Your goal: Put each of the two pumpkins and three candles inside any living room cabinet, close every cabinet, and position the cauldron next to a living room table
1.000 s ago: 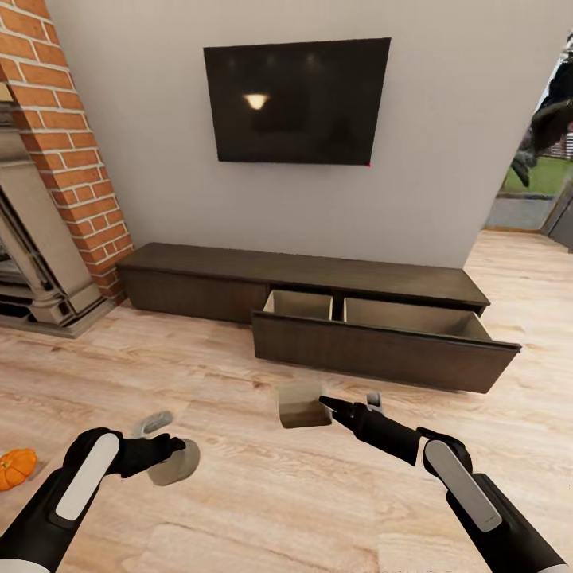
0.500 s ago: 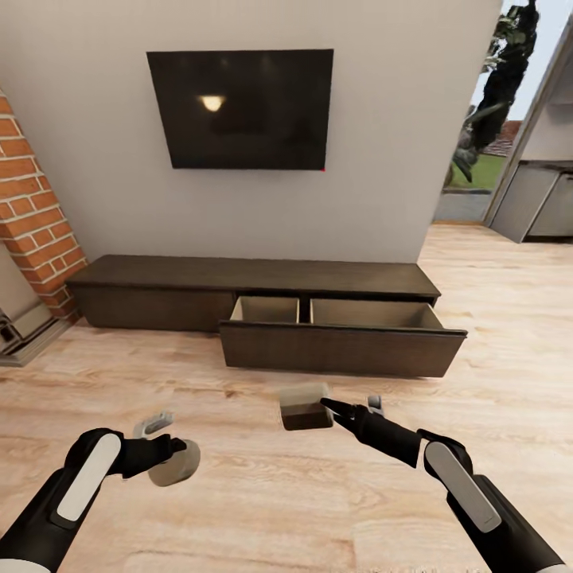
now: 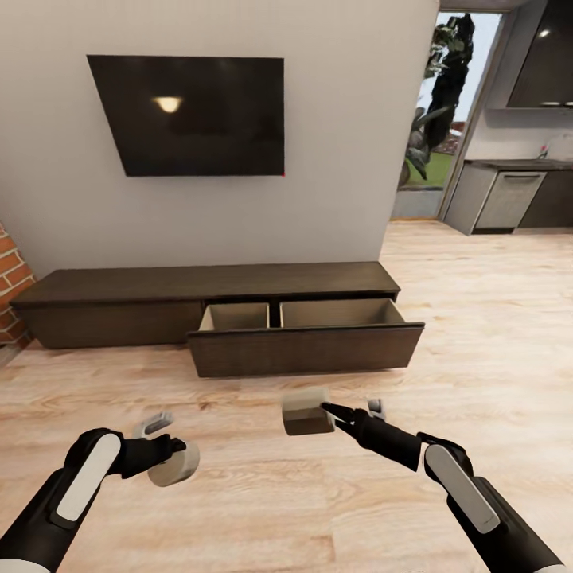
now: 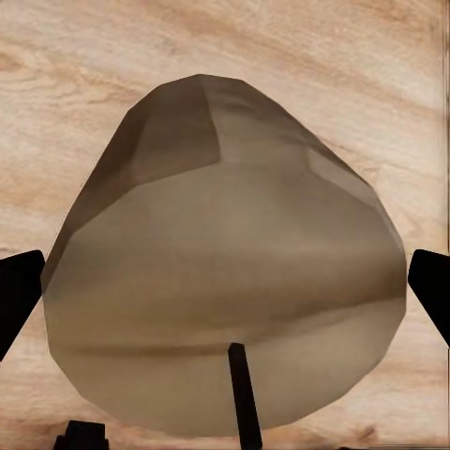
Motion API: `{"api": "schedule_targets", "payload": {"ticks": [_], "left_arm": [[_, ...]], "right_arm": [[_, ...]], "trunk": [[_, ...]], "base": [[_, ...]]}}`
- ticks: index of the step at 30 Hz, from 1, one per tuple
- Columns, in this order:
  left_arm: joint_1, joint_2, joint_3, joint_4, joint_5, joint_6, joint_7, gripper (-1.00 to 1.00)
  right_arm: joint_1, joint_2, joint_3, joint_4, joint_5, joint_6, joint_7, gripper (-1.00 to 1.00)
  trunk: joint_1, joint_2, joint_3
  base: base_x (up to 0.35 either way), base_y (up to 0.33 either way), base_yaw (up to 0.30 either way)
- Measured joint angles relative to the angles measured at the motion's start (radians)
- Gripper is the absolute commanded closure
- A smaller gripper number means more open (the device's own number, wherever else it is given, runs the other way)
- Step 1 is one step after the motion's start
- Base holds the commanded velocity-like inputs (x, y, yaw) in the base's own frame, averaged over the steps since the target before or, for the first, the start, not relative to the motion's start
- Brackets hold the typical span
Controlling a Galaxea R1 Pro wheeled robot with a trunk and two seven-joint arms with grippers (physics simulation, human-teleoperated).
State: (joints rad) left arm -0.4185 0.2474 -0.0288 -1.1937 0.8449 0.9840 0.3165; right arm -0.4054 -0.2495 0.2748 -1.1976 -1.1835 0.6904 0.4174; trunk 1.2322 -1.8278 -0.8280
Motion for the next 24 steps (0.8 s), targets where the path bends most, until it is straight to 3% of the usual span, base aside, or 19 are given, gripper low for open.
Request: {"api": "schedule_targets", "payload": {"ticks": [6, 9, 10, 11, 12, 16, 21, 24], "left_arm": [[0.000, 0.000, 0.000, 0.000, 0.000, 0.000, 0.000, 1.00], [0.000, 0.000, 0.000, 0.000, 0.000, 0.000, 0.000, 1.00], [0.000, -0.001, -0.001, 0.000, 0.000, 0.000, 0.000, 1.00], [0.000, -0.001, -0.002, -0.001, 0.001, 0.000, 0.000, 1.00], [0.000, 0.000, -0.002, 0.000, 0.000, 0.000, 0.000, 1.00], [0.000, 0.001, -0.003, 0.000, 0.001, 0.000, 0.000, 1.00], [0.000, 0.000, -0.005, 0.000, -0.006, 0.000, 0.001, 1.00], [0.000, -0.001, -0.013, 0.000, -0.010, -0.001, 0.002, 1.00]], "right_arm": [[0.000, 0.000, 0.000, 0.000, -0.001, -0.002, -0.010, 1.00], [0.000, 0.001, 0.000, 0.000, 0.004, -0.001, -0.089, 1.00], [-0.001, 0.004, -0.001, -0.008, -0.011, 0.006, -0.231, 1.00], [0.000, 0.006, -0.001, -0.001, 0.030, 0.004, -0.295, 1.00], [0.000, 0.008, -0.001, -0.009, 0.008, 0.006, -0.377, 1.00], [0.000, 0.010, -0.002, -0.028, 0.025, 0.014, -0.633, 1.00], [0.000, 0.012, 0.005, -0.031, 0.025, 0.016, -1.020, 1.00], [0.000, 0.012, 0.007, -0.039, 0.012, 0.006, -1.131, 1.00]], "trunk": [[-0.012, 0.021, 0.010], [-0.012, 0.021, 0.009], [-0.012, 0.021, 0.010], [-0.012, 0.021, 0.009], [-0.012, 0.021, 0.009], [-0.012, 0.021, 0.009], [-0.012, 0.021, 0.009], [-0.012, 0.021, 0.010]], "base": [[0.000, 0.000, -0.041], [0.000, 0.000, -0.003], [0.000, 0.000, 0.000], [0.000, 0.000, 0.000], [0.000, 0.000, 0.000], [0.000, 0.000, 0.000], [0.021, -0.012, 0.000], [0.140, -0.160, 0.000]]}}
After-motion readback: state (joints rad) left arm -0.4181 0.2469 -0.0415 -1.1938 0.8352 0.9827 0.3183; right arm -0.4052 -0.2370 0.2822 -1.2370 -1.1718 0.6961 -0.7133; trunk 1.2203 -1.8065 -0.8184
